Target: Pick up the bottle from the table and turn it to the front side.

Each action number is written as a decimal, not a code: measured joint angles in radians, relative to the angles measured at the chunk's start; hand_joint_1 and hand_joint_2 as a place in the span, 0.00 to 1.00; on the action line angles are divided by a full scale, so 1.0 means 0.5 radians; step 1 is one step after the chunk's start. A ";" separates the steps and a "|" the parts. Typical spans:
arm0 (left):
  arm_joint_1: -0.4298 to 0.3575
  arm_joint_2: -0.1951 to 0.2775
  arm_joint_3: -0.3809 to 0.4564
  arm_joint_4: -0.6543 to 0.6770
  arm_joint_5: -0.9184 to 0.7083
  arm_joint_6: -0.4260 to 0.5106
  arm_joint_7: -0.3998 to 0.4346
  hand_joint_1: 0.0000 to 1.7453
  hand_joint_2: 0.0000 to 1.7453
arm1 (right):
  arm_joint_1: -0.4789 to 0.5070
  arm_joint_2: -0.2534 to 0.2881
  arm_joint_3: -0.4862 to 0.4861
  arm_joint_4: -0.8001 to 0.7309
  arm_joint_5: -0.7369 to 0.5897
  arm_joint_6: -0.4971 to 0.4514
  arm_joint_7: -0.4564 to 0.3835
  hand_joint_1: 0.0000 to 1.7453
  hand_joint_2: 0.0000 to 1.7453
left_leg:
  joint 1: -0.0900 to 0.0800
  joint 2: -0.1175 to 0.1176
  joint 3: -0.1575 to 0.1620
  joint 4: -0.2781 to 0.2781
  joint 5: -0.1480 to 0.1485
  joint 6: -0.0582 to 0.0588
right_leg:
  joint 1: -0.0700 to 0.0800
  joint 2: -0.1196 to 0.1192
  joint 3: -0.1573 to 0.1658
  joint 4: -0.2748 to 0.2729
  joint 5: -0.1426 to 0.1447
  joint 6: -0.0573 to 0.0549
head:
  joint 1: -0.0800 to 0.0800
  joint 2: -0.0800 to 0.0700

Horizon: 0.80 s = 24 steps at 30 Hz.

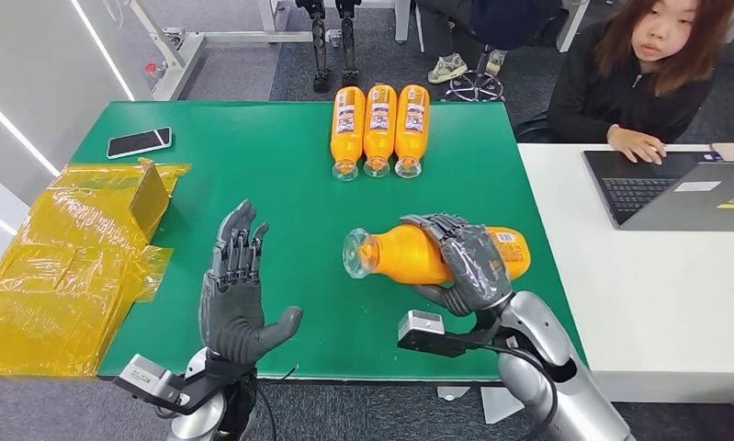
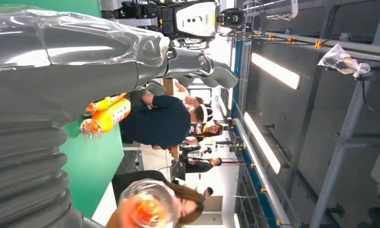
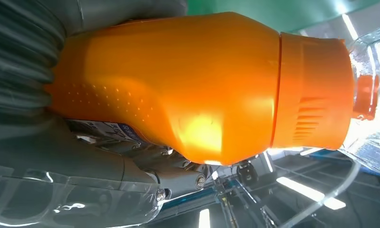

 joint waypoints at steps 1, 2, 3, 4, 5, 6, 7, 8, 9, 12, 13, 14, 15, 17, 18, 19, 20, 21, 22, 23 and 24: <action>0.000 -0.004 -0.001 0.000 0.003 -0.007 0.000 0.00 1.00 | -0.001 0.029 0.004 0.002 0.004 -0.017 -0.003 1.00 1.00 | 0.000 0.000 0.000 0.000 0.000 0.000 | 0.000 0.000 0.000 0.000 0.000 0.000 | 0.000 0.000; 0.000 -0.010 -0.002 0.000 0.008 -0.016 0.002 0.00 1.00 | -0.001 0.063 0.012 0.003 0.012 -0.032 -0.002 1.00 1.00 | 0.000 0.000 0.000 0.000 0.000 0.000 | 0.000 0.000 -0.001 0.000 0.000 0.000 | 0.000 0.000; 0.000 -0.015 -0.004 0.000 0.014 -0.028 0.003 0.00 1.00 | 0.000 0.095 0.023 0.003 0.021 -0.045 0.001 1.00 1.00 | 0.000 0.000 -0.001 0.000 0.000 0.000 | 0.000 0.000 -0.002 0.000 0.000 0.000 | 0.000 0.000; 0.000 -0.019 -0.009 0.000 0.021 -0.047 0.007 0.00 1.00 | 0.001 0.128 0.036 0.003 0.020 -0.055 0.000 1.00 1.00 | 0.000 0.000 -0.001 0.000 0.000 0.000 | 0.000 0.001 -0.002 0.001 0.000 0.000 | 0.000 0.000; 0.000 -0.022 -0.017 -0.001 0.028 -0.070 0.012 0.00 1.00 | 0.003 0.159 0.050 0.003 0.013 -0.063 -0.004 1.00 1.00 | 0.000 0.000 -0.001 0.000 0.000 0.000 | 0.000 0.001 -0.003 0.001 -0.001 -0.001 | 0.000 0.000; 0.000 -0.023 -0.029 -0.001 0.034 -0.091 0.017 0.00 1.00 | 0.006 0.189 0.064 0.003 0.004 -0.071 -0.009 1.00 1.00 | 0.000 0.000 -0.001 -0.001 0.000 0.000 | 0.000 0.000 -0.003 0.001 -0.001 -0.001 | 0.000 0.000; -0.001 -0.023 -0.043 -0.002 0.039 -0.109 0.021 0.00 1.00 | 0.009 0.219 0.080 0.003 -0.003 -0.077 -0.015 1.00 1.00 | 0.000 0.000 -0.002 -0.001 0.000 0.000 | 0.000 0.000 -0.003 0.001 -0.001 -0.001 | 0.000 0.000; -0.002 -0.023 -0.057 -0.003 0.041 -0.121 0.024 0.00 1.00 | 0.013 0.248 0.094 0.004 -0.007 -0.082 -0.020 1.00 1.00 | 0.000 0.000 -0.002 -0.001 0.000 0.000 | 0.000 0.000 -0.004 0.002 -0.001 -0.002 | 0.000 0.000; -0.004 -0.023 -0.069 -0.004 0.044 -0.129 0.025 0.00 1.00 | 0.015 0.272 0.108 0.004 -0.008 -0.084 -0.023 1.00 1.00 | 0.000 0.000 -0.002 -0.001 0.000 0.000 | 0.000 0.000 -0.004 0.002 -0.001 -0.002 | -0.001 0.000; -0.010 -0.022 -0.096 -0.004 0.062 -0.133 0.026 0.00 1.00 | 0.019 0.328 0.138 0.008 -0.039 -0.088 -0.048 1.00 1.00 | 0.000 0.000 -0.002 -0.001 0.000 0.000 | 0.000 0.000 -0.004 0.002 -0.001 -0.002 | 0.000 0.000; -0.012 -0.022 -0.102 -0.003 0.072 -0.131 0.027 0.00 1.00 | 0.019 0.345 0.147 0.013 -0.062 -0.087 -0.062 1.00 1.00 | 0.000 0.000 -0.002 -0.001 0.000 0.000 | 0.000 0.000 -0.004 0.002 -0.001 -0.002 | 0.000 0.000; -0.013 -0.021 -0.106 -0.002 0.083 -0.128 0.027 0.00 1.00 | 0.018 0.362 0.157 0.019 -0.089 -0.086 -0.077 1.00 1.00 | 0.000 0.000 -0.002 0.000 0.000 0.000 | 0.000 0.000 -0.004 0.002 -0.001 -0.002 | 0.000 0.000; -0.015 -0.021 -0.109 0.000 0.093 -0.121 0.026 0.00 1.00 | 0.016 0.380 0.169 0.028 -0.116 -0.084 -0.091 1.00 1.00 | 0.000 0.001 -0.002 0.000 0.000 0.000 | 0.000 0.001 -0.004 0.002 -0.001 -0.002 | 0.000 0.000; -0.019 -0.021 -0.116 0.005 0.112 -0.104 0.020 0.00 1.00 | 0.007 0.423 0.201 0.058 -0.177 -0.075 -0.118 1.00 1.00 | 0.000 0.001 -0.002 0.000 0.000 -0.001 | 0.000 0.001 -0.004 0.002 -0.001 -0.002 | 0.000 0.000; -0.021 -0.021 -0.119 0.008 0.119 -0.094 0.016 0.00 1.00 | 0.002 0.448 0.217 0.076 -0.205 -0.072 -0.129 1.00 1.00 | 0.000 0.001 -0.002 0.000 0.001 -0.001 | 0.000 0.001 -0.005 0.003 -0.001 -0.002 | 0.000 0.000; -0.022 -0.021 -0.120 0.012 0.123 -0.087 0.012 0.00 1.00 | -0.004 0.474 0.234 0.095 -0.230 -0.067 -0.139 1.00 1.00 | 0.000 0.001 -0.002 0.000 0.001 -0.002 | 0.000 0.001 -0.005 0.003 -0.001 -0.002 | 0.000 0.000; -0.023 -0.021 -0.121 0.015 0.126 -0.080 0.010 0.00 1.00 | -0.010 0.499 0.251 0.114 -0.253 -0.065 -0.148 1.00 1.00 | 0.000 0.001 -0.002 -0.001 0.001 -0.002 | 0.000 0.001 -0.005 0.003 -0.001 -0.002 | 0.000 0.000; -0.024 -0.021 -0.121 0.017 0.129 -0.075 0.007 0.00 1.00 | -0.018 0.521 0.268 0.131 -0.276 -0.063 -0.158 1.00 1.00 | 0.000 0.001 -0.003 -0.001 0.001 -0.002 | 0.000 0.001 -0.006 0.003 -0.001 -0.002 | 0.000 0.000; -0.026 -0.021 -0.122 0.019 0.132 -0.068 0.006 0.00 1.00 | -0.025 0.542 0.285 0.150 -0.303 -0.062 -0.170 1.00 1.00 | 0.000 0.001 -0.003 -0.001 0.001 -0.002 | 0.000 0.001 -0.006 0.004 -0.001 -0.002 | 0.000 0.000; -0.028 -0.020 -0.122 0.021 0.134 -0.061 0.003 0.00 1.00 | -0.033 0.562 0.303 0.169 -0.330 -0.062 -0.182 1.00 1.00 | 0.000 0.001 -0.003 -0.001 0.001 -0.002 | 0.000 0.001 -0.006 0.004 -0.001 -0.002 | 0.000 0.000; -0.031 -0.020 -0.122 0.023 0.137 -0.053 0.000 0.00 1.00 | -0.038 0.580 0.321 0.188 -0.352 -0.063 -0.194 1.00 1.00 | 0.000 0.001 -0.003 -0.001 0.001 -0.002 | 0.000 0.001 -0.006 0.004 -0.001 -0.002 | 0.000 0.000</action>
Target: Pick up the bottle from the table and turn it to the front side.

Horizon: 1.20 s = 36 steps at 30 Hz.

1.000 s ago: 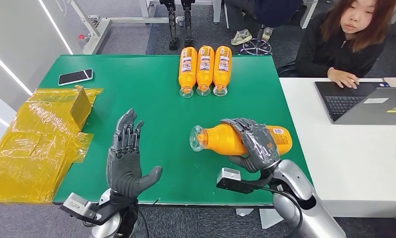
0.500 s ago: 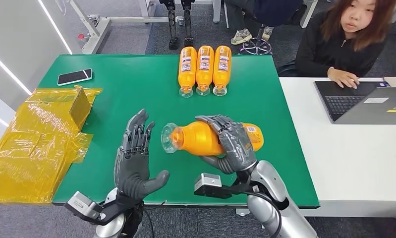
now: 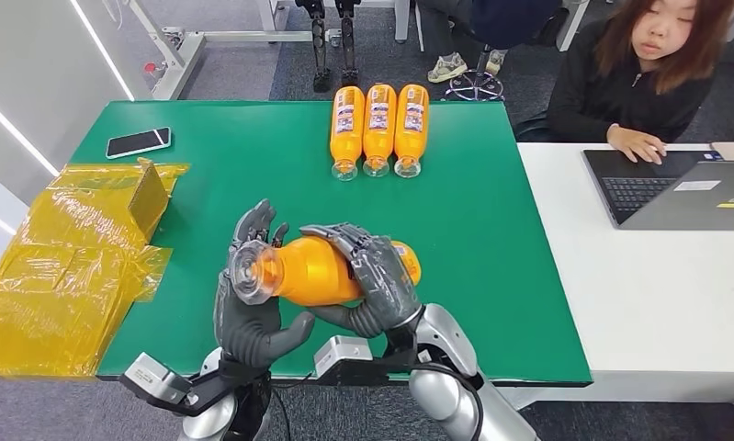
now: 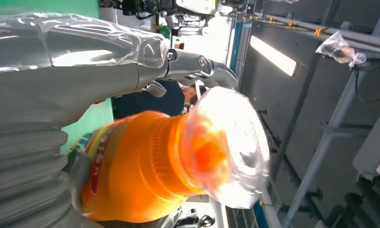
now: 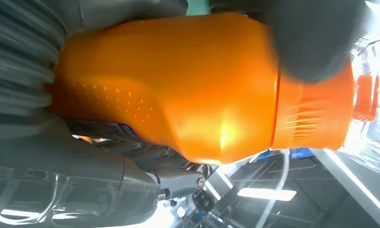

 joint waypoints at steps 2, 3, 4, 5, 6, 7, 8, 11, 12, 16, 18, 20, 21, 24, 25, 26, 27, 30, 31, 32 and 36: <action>-0.009 0.000 0.000 0.007 0.002 0.015 -0.008 0.00 1.00 | -0.006 0.035 0.037 0.033 -0.047 0.000 -0.024 1.00 1.00 | 0.000 0.000 0.000 0.000 0.000 0.000 | 0.000 0.000 0.000 0.000 0.000 0.000 | 0.000 0.000; -0.015 0.000 0.000 0.011 0.003 0.023 -0.012 0.00 1.00 | -0.007 0.050 0.056 0.050 -0.075 0.000 -0.037 1.00 1.00 | 0.000 0.000 0.000 0.000 0.000 0.000 | 0.000 0.000 0.000 0.000 0.000 0.000 | 0.000 0.000; -0.023 0.000 0.000 0.016 0.006 0.033 -0.017 0.00 1.00 | -0.007 0.065 0.076 0.065 -0.110 0.002 -0.052 1.00 1.00 | 0.000 0.000 -0.001 0.000 0.000 0.000 | 0.000 0.000 0.000 0.000 0.000 0.000 | 0.000 0.000; -0.034 0.000 0.001 0.024 0.011 0.044 -0.024 0.00 1.00 | -0.007 0.081 0.097 0.083 -0.150 0.004 -0.066 1.00 1.00 | 0.000 0.000 -0.001 0.000 0.000 0.000 | 0.000 0.000 0.000 0.001 0.000 0.000 | 0.000 0.000; -0.046 0.000 0.003 0.034 0.018 0.057 -0.032 0.00 1.00 | -0.005 0.097 0.119 0.102 -0.191 0.006 -0.080 1.00 1.00 | 0.000 0.000 -0.001 0.000 0.000 0.000 | 0.000 0.000 0.000 0.001 0.000 0.000 | 0.000 0.000; -0.057 0.000 0.005 0.045 0.026 0.069 -0.041 0.00 1.00 | -0.002 0.113 0.141 0.122 -0.228 0.007 -0.091 1.00 1.00 | 0.000 0.000 -0.001 0.000 0.000 0.000 | 0.000 0.000 0.000 0.001 0.000 0.000 | 0.000 0.000; -0.064 0.001 0.009 0.056 0.032 0.080 -0.050 0.00 1.00 | 0.001 0.129 0.164 0.142 -0.261 0.007 -0.100 1.00 1.00 | 0.000 0.000 -0.001 0.000 0.000 -0.001 | 0.000 0.000 -0.001 0.001 0.000 0.000 | 0.000 0.000; -0.068 0.008 0.022 0.075 0.038 0.103 -0.060 0.00 1.00 | 0.008 0.158 0.205 0.191 -0.306 0.010 -0.110 1.00 1.00 | 0.000 0.000 -0.001 0.000 0.001 -0.002 | 0.000 0.000 -0.001 0.001 0.000 0.000 | 0.000 0.000; -0.067 0.012 0.026 0.079 0.038 0.107 -0.060 0.00 1.00 | 0.009 0.164 0.211 0.204 -0.311 0.010 -0.111 1.00 1.00 | 0.000 0.000 -0.001 0.000 0.001 -0.002 | 0.000 0.000 -0.001 0.001 0.000 0.000 | 0.000 0.000; -0.058 0.018 0.035 0.087 0.038 0.117 -0.061 0.00 1.00 | 0.010 0.176 0.225 0.238 -0.340 0.020 -0.113 1.00 1.00 | 0.000 0.000 -0.001 0.000 0.001 -0.002 | 0.000 0.000 -0.001 0.001 0.000 0.000 | 0.000 0.000; -0.050 0.019 0.042 0.087 0.040 0.119 -0.061 0.25 1.00 | 0.011 0.179 0.231 0.251 -0.353 0.029 -0.115 1.00 1.00 | 0.000 0.000 -0.001 0.000 0.001 -0.002 | 0.000 0.000 -0.002 0.001 0.000 0.000 | 0.000 0.000; -0.038 0.019 0.053 0.087 0.046 0.114 -0.061 0.76 1.00 | 0.011 0.182 0.241 0.268 -0.363 0.034 -0.117 1.00 1.00 | 0.000 0.000 -0.001 0.000 0.001 -0.002 | 0.000 0.000 -0.002 0.001 0.000 0.000 | 0.000 0.000; -0.031 0.019 0.061 0.087 0.050 0.108 -0.060 0.99 1.00 | 0.010 0.184 0.247 0.279 -0.367 0.035 -0.118 1.00 1.00 | 0.000 0.000 -0.001 0.000 0.001 -0.002 | 0.000 0.000 -0.002 0.001 0.000 0.000 | 0.000 0.000; -0.013 0.022 0.080 0.087 0.057 0.092 -0.058 0.96 1.00 | 0.006 0.187 0.261 0.305 -0.371 0.035 -0.118 1.00 1.00 | 0.000 0.000 -0.002 0.000 0.001 -0.002 | 0.000 0.000 -0.002 0.001 0.000 0.000 | 0.000 0.000; -0.007 0.025 0.083 0.087 0.058 0.089 -0.058 0.95 1.00 | 0.005 0.187 0.264 0.311 -0.371 0.035 -0.118 1.00 1.00 | 0.000 0.000 -0.002 0.000 0.001 -0.002 | 0.000 0.000 -0.003 0.001 0.000 0.000 | 0.000 0.000; -0.002 0.028 0.086 0.087 0.058 0.087 -0.058 0.96 1.00 | 0.004 0.188 0.267 0.318 -0.372 0.036 -0.118 1.00 1.00 | 0.000 0.000 -0.002 0.000 0.001 -0.002 | 0.000 0.000 -0.003 0.001 0.000 0.000 | 0.000 0.000; 0.003 0.030 0.090 0.087 0.058 0.085 -0.058 0.97 1.00 | 0.004 0.188 0.269 0.324 -0.373 0.037 -0.119 1.00 1.00 | 0.000 0.000 -0.002 0.000 0.001 -0.002 | 0.000 0.001 -0.003 0.001 0.000 0.000 | 0.000 0.000; 0.012 0.032 0.105 0.087 0.060 0.081 -0.059 1.00 1.00 | -0.005 0.192 0.271 0.343 -0.389 0.059 -0.123 1.00 1.00 | 0.000 0.000 -0.002 0.000 0.001 -0.002 | 0.000 0.001 -0.003 0.001 0.000 0.000 | 0.000 0.000; 0.013 0.032 0.111 0.087 0.061 0.078 -0.059 1.00 1.00 | -0.009 0.193 0.273 0.350 -0.398 0.070 -0.123 1.00 1.00 | 0.000 0.000 -0.002 0.000 0.001 -0.002 | 0.000 0.001 -0.003 0.001 0.000 0.000 | 0.000 0.000; 0.014 0.032 0.117 0.087 0.061 0.076 -0.060 1.00 1.00 | -0.013 0.195 0.275 0.357 -0.406 0.079 -0.123 0.97 1.00 | 0.000 0.000 -0.002 0.000 0.001 -0.002 | 0.000 0.001 -0.003 0.001 0.000 0.000 | 0.000 0.000; 0.025 0.031 0.137 0.087 0.063 0.070 -0.062 1.00 1.00 | -0.025 0.197 0.282 0.387 -0.445 0.128 -0.120 0.25 1.00 | 0.000 0.000 -0.002 0.000 0.001 -0.002 | 0.000 0.001 -0.003 0.001 0.000 -0.001 | 0.000 0.000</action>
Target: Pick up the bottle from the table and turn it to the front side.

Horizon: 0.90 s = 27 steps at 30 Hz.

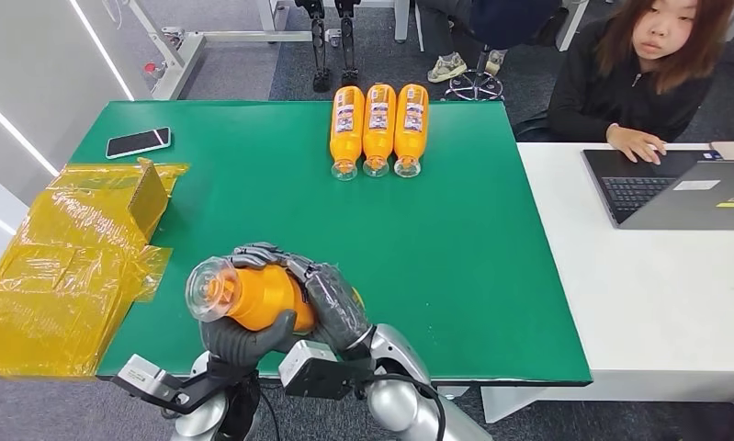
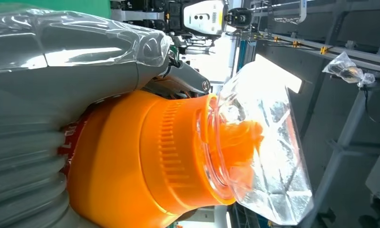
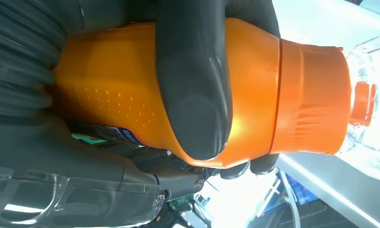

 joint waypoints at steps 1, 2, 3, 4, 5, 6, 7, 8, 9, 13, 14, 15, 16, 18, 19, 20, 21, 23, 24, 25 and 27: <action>0.003 0.000 0.006 0.000 0.001 0.000 0.000 1.00 1.00 | -0.001 0.000 0.001 0.008 -0.015 0.020 0.001 0.13 1.00 | 0.000 0.000 0.000 0.000 0.000 0.000 | 0.000 0.000 0.000 0.000 0.000 0.000 | 0.000 0.000; 0.006 0.000 0.014 0.000 0.003 0.000 0.000 1.00 1.00 | -0.002 0.000 0.001 0.017 -0.031 0.042 0.002 0.00 1.00 | 0.000 0.000 0.000 0.000 0.000 0.000 | 0.000 0.000 0.000 0.000 0.000 0.000 | 0.000 0.000; 0.008 0.000 0.022 -0.001 0.004 -0.001 0.000 1.00 1.00 | -0.001 0.001 0.002 0.026 -0.049 0.066 0.002 0.00 1.00 | 0.000 0.000 0.000 0.000 0.000 0.000 | 0.000 0.000 0.000 0.000 0.000 0.000 | 0.000 0.000; 0.009 0.000 0.031 -0.001 0.005 -0.001 0.000 0.99 1.00 | 0.000 0.001 0.002 0.035 -0.071 0.089 0.001 0.00 1.00 | 0.000 0.000 0.000 0.000 0.000 0.000 | 0.000 0.000 0.000 0.000 0.000 0.000 | 0.000 0.000; 0.011 0.000 0.039 -0.001 0.005 -0.001 0.000 0.99 1.00 | 0.001 0.001 0.002 0.044 -0.091 0.109 -0.001 0.00 1.00 | 0.000 0.000 0.000 0.000 0.000 0.000 | 0.000 0.000 -0.001 0.000 0.000 0.000 | 0.000 0.000; 0.013 0.001 0.045 0.000 0.005 -0.001 0.001 0.97 1.00 | 0.003 0.001 0.002 0.052 -0.113 0.123 -0.004 0.00 1.00 | 0.000 0.000 0.000 0.000 0.000 0.000 | 0.000 0.000 -0.001 0.000 0.000 0.000 | 0.000 0.000; 0.015 0.001 0.050 0.000 0.005 -0.001 0.001 0.95 1.00 | 0.005 0.001 0.002 0.059 -0.129 0.133 -0.009 0.00 1.00 | 0.000 0.000 0.000 0.000 0.000 0.000 | 0.000 0.000 -0.001 0.000 0.000 0.000 | 0.000 0.000; 0.018 0.001 0.054 0.000 0.005 -0.001 0.002 0.94 1.00 | 0.008 0.001 0.002 0.065 -0.140 0.137 -0.016 0.00 1.00 | 0.000 0.000 0.000 0.000 0.000 0.000 | 0.000 0.000 -0.001 0.000 0.000 0.000 | 0.000 0.000; 0.021 0.001 0.059 0.000 0.005 -0.001 0.002 0.92 1.00 | 0.011 0.001 0.002 0.070 -0.148 0.138 -0.025 0.00 1.00 | 0.000 0.000 0.000 0.000 0.000 0.000 | 0.000 0.001 -0.001 0.000 0.000 0.000 | 0.000 0.000; 0.024 -0.001 0.066 0.000 0.003 -0.013 0.001 0.87 1.00 | 0.043 0.001 -0.007 0.064 -0.173 0.028 -0.140 0.00 1.00 | 0.000 0.000 0.000 0.000 0.000 0.000 | 0.000 0.000 -0.001 0.000 0.000 0.000 | 0.000 0.000; 0.020 -0.002 0.061 0.000 0.001 -0.021 0.000 0.85 1.00 | 0.065 0.001 -0.013 0.049 -0.176 -0.048 -0.199 0.00 1.00 | 0.000 -0.001 -0.001 0.000 0.000 0.000 | 0.000 0.000 -0.001 0.000 0.000 0.000 | 0.000 0.000; 0.014 -0.004 0.051 -0.001 -0.001 -0.030 0.000 0.85 1.00 | 0.094 0.001 -0.022 0.026 -0.178 -0.132 -0.257 0.00 1.00 | 0.000 -0.001 -0.001 0.000 0.000 0.000 | 0.000 -0.001 -0.001 0.000 0.000 0.000 | 0.001 0.000; 0.007 -0.006 0.039 -0.002 -0.002 -0.038 0.000 0.85 1.00 | 0.127 0.000 -0.032 -0.005 -0.179 -0.212 -0.304 0.00 1.00 | 0.000 -0.001 -0.002 0.000 0.000 0.000 | 0.000 -0.001 -0.001 0.000 0.000 0.000 | 0.000 0.000; -0.013 -0.009 0.007 -0.009 -0.002 -0.056 0.001 0.86 1.00 | 0.202 0.000 -0.057 -0.091 -0.186 -0.360 -0.359 0.00 1.00 | 0.000 -0.001 -0.003 0.000 0.000 0.000 | 0.000 -0.002 -0.002 0.000 0.000 0.000 | 0.001 0.000; -0.023 -0.011 -0.006 -0.013 0.003 -0.061 0.002 0.86 1.00 | 0.236 0.000 -0.070 -0.137 -0.193 -0.425 -0.383 0.00 1.00 | 0.000 -0.001 -0.003 0.000 0.000 0.000 | -0.001 -0.002 -0.002 0.000 0.000 0.000 | 0.001 0.000; -0.033 -0.013 -0.007 -0.015 0.019 -0.056 0.004 0.86 1.00 | 0.267 -0.002 -0.085 -0.193 -0.202 -0.497 -0.421 0.00 1.00 | 0.000 -0.001 -0.003 0.000 -0.001 0.000 | -0.001 -0.001 -0.002 0.000 0.000 0.000 | 0.001 0.000; -0.040 -0.013 0.006 -0.017 0.037 -0.044 0.007 0.85 1.00 | 0.290 -0.005 -0.101 -0.251 -0.211 -0.555 -0.458 0.00 1.00 | 0.000 0.001 -0.003 0.000 -0.001 -0.001 | -0.001 0.000 -0.003 0.000 0.000 0.000 | 0.001 0.000; -0.049 -0.009 0.057 -0.017 0.068 -0.020 0.013 0.84 1.00 | 0.320 -0.009 -0.131 -0.362 -0.224 -0.628 -0.515 0.00 1.00 | 0.000 0.004 -0.004 0.000 -0.001 -0.002 | -0.001 0.003 -0.006 0.000 0.001 -0.002 | 0.000 0.000; -0.052 -0.006 0.075 -0.017 0.070 -0.016 0.014 0.83 1.00 | 0.328 -0.011 -0.141 -0.402 -0.232 -0.642 -0.519 0.00 1.00 | 0.000 0.004 -0.004 0.000 -0.001 -0.003 | 0.000 0.004 -0.007 0.000 0.001 -0.002 | 0.000 0.000; -0.055 -0.005 0.083 -0.017 0.070 -0.017 0.014 0.82 1.00 | 0.336 -0.012 -0.147 -0.432 -0.245 -0.665 -0.522 0.00 1.00 | 0.000 0.004 -0.004 0.000 0.000 -0.003 | 0.000 0.003 -0.007 0.001 0.001 -0.002 | 0.000 0.000; -0.058 -0.004 0.088 -0.016 0.075 -0.018 0.014 0.81 1.00 | 0.349 -0.019 -0.154 -0.488 -0.291 -0.751 -0.526 0.00 1.00 | 0.000 0.003 -0.004 0.000 0.001 -0.003 | 0.000 0.002 -0.007 0.002 0.002 -0.003 | 0.001 0.000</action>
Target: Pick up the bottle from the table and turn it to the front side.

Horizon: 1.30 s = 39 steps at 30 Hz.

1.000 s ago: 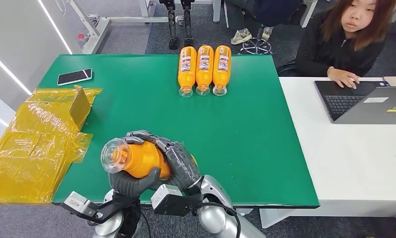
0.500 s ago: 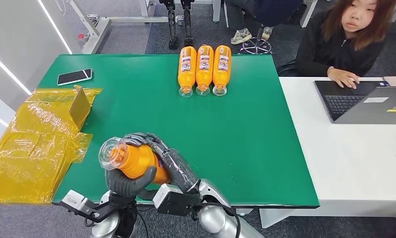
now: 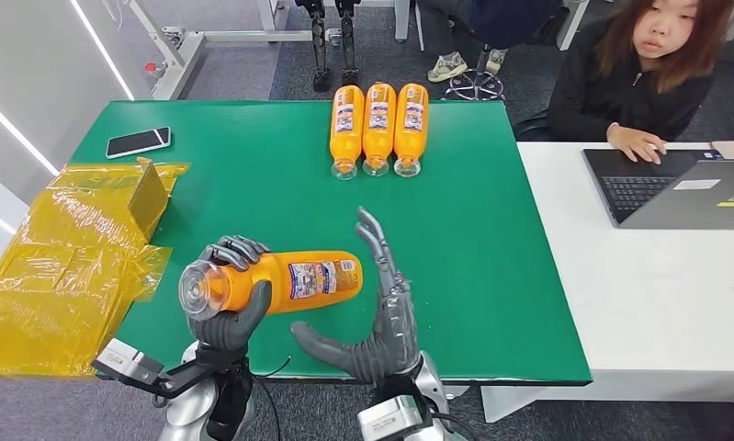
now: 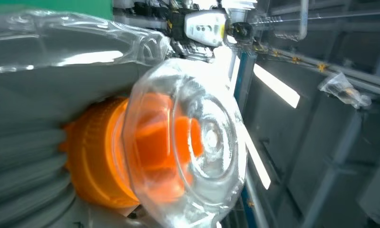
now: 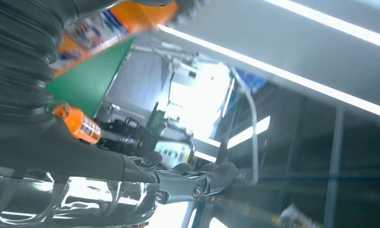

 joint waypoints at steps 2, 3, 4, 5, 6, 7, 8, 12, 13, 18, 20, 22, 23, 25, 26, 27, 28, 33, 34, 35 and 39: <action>-0.003 0.001 0.003 0.000 0.007 0.002 0.000 0.80 1.00 | 0.008 -0.012 0.000 -0.057 -0.075 -0.127 -0.002 0.00 1.00 | 0.000 0.001 0.000 0.000 0.000 0.000 | 0.000 0.001 -0.001 0.001 0.000 0.000 | 0.000 0.000; -0.004 0.000 0.003 0.000 0.010 0.003 0.000 0.80 1.00 | 0.009 -0.020 0.002 -0.086 -0.116 -0.196 -0.003 0.00 1.00 | 0.000 0.001 0.000 0.000 0.000 0.000 | 0.000 0.001 -0.001 0.001 0.000 0.000 | 0.000 0.000; -0.006 0.000 0.003 0.000 0.013 0.006 0.001 0.79 1.00 | 0.011 -0.030 0.005 -0.118 -0.155 -0.252 -0.003 0.00 1.00 | 0.000 0.001 0.000 0.000 0.000 0.000 | 0.000 0.001 -0.001 0.001 0.000 0.000 | 0.000 0.000; -0.007 0.000 0.003 0.000 0.017 0.009 0.002 0.78 1.00 | 0.014 -0.039 0.007 -0.156 -0.183 -0.291 -0.003 0.00 1.00 | 0.000 0.001 0.000 0.000 0.000 0.000 | 0.000 0.001 -0.001 0.001 0.000 0.000 | 0.000 0.000; -0.008 0.000 0.003 0.000 0.022 0.012 0.003 0.78 1.00 | 0.020 -0.045 0.007 -0.199 -0.198 -0.309 -0.004 0.00 1.00 | 0.000 0.001 -0.001 0.000 0.000 0.000 | 0.000 0.001 -0.001 0.001 0.000 0.000 | 0.000 0.000; -0.010 0.000 0.003 0.000 0.025 0.016 0.005 0.78 1.00 | 0.027 -0.049 0.007 -0.246 -0.206 -0.313 -0.005 0.00 1.00 | 0.000 0.001 -0.001 0.000 0.000 0.000 | 0.000 0.001 -0.002 0.001 0.000 0.000 | 0.000 0.000; -0.011 -0.001 0.003 0.000 0.025 0.024 0.006 0.78 1.00 | 0.035 -0.051 0.007 -0.291 -0.206 -0.316 -0.007 0.00 1.00 | 0.000 0.001 -0.001 0.000 0.000 0.000 | 0.000 0.001 -0.002 0.001 0.000 0.000 | 0.000 0.000; -0.029 0.003 0.003 0.000 -0.123 0.178 0.007 0.79 1.00 | 0.053 -0.051 -0.005 -0.430 -0.178 -0.318 -0.009 0.00 1.00 | 0.000 0.001 -0.001 0.000 0.000 0.000 | 0.000 0.001 -0.002 0.001 0.000 0.000 | 0.000 0.000; -0.038 0.006 0.002 0.000 -0.200 0.244 0.007 0.80 1.00 | 0.056 -0.051 -0.009 -0.452 -0.171 -0.319 -0.009 0.00 1.00 | 0.000 0.001 -0.001 0.000 0.000 0.000 | 0.000 0.001 -0.002 0.001 0.000 0.000 | 0.000 0.000; -0.139 0.082 -0.018 -0.045 -0.986 0.743 0.156 0.83 1.00 | 0.060 -0.051 -0.023 -0.485 -0.152 -0.318 -0.008 0.00 1.00 | 0.000 0.001 -0.001 0.000 0.002 -0.004 | 0.000 0.001 -0.003 0.003 0.002 -0.003 | 0.000 0.000; -0.194 0.140 -0.030 -0.084 -1.293 0.863 0.263 0.82 1.00 | 0.060 -0.051 -0.028 -0.485 -0.153 -0.318 -0.008 0.00 1.00 | 0.000 0.001 -0.001 0.000 0.003 -0.005 | 0.000 0.000 -0.003 0.004 0.002 -0.004 | 0.000 0.000; -0.247 0.205 -0.051 -0.109 -1.574 0.909 0.387 0.81 1.00 | 0.061 -0.051 -0.030 -0.485 -0.178 -0.319 -0.008 0.00 1.00 | 0.000 0.001 -0.001 0.000 0.004 -0.005 | 0.000 0.000 -0.003 0.005 0.002 -0.004 | 0.000 0.000; -0.272 0.241 -0.062 -0.115 -1.721 0.919 0.458 0.81 1.00 | 0.062 -0.051 -0.030 -0.485 -0.193 -0.319 -0.008 0.00 1.00 | 0.000 0.001 -0.001 0.000 0.004 -0.006 | 0.000 0.000 -0.003 0.005 0.003 -0.004 | 0.000 0.000; -0.313 0.315 -0.087 -0.118 -1.984 0.925 0.594 0.82 1.00 | 0.070 -0.051 -0.030 -0.485 -0.208 -0.318 -0.008 0.00 1.00 | 0.000 0.001 0.000 0.000 0.004 -0.006 | 0.000 0.001 -0.004 0.006 0.003 -0.004 | 0.000 0.000; -0.326 0.350 -0.099 -0.116 -2.101 0.922 0.659 0.82 1.00 | 0.078 -0.052 -0.030 -0.485 -0.206 -0.318 -0.008 0.00 1.00 | 0.000 0.001 0.000 0.000 0.004 -0.006 | 0.000 0.001 -0.004 0.006 0.002 -0.004 | 0.000 0.000; -0.335 0.385 -0.112 -0.112 -2.220 0.917 0.725 0.82 1.00 | 0.088 -0.053 -0.030 -0.484 -0.204 -0.318 -0.008 0.00 1.00 | 0.000 0.002 0.000 0.000 0.004 -0.006 | 0.000 0.001 -0.005 0.006 0.002 -0.005 | 0.000 0.000; -0.341 0.421 -0.126 -0.105 -2.347 0.907 0.798 0.83 1.00 | 0.100 -0.055 -0.031 -0.483 -0.202 -0.318 -0.008 0.00 1.00 | 0.000 0.002 0.000 0.000 0.004 -0.006 | 0.000 0.002 -0.005 0.006 0.002 -0.005 | 0.000 0.000; -0.358 0.576 -0.195 -0.037 -2.798 0.747 1.060 0.88 1.00 | 0.151 -0.072 -0.056 -0.480 -0.198 -0.318 -0.007 0.00 1.00 | 0.000 0.002 -0.001 0.000 0.004 -0.006 | 0.000 0.002 -0.006 0.007 0.001 -0.006 | 0.000 0.000; -0.367 0.604 -0.206 -0.012 -2.845 0.694 1.095 0.89 1.00 | 0.157 -0.075 -0.060 -0.480 -0.204 -0.318 -0.007 0.00 1.00 | 0.000 0.002 -0.001 0.000 0.004 -0.006 | 0.000 0.002 -0.006 0.007 0.001 -0.006 | 0.000 0.000; -0.379 0.633 -0.217 0.022 -2.880 0.644 1.127 0.89 1.00 | 0.162 -0.078 -0.063 -0.480 -0.213 -0.318 -0.007 0.00 1.00 | 0.000 0.002 -0.001 -0.001 0.004 -0.006 | 0.000 0.002 -0.006 0.007 0.001 -0.006 | 0.000 0.000; -0.436 0.750 -0.243 0.227 -2.935 0.541 1.223 0.91 1.00 | 0.170 -0.090 -0.065 -0.480 -0.250 -0.319 -0.006 0.00 1.00 | 0.000 0.005 -0.001 -0.001 0.004 -0.007 | 0.000 0.005 -0.008 0.007 0.002 -0.008 | 0.000 0.000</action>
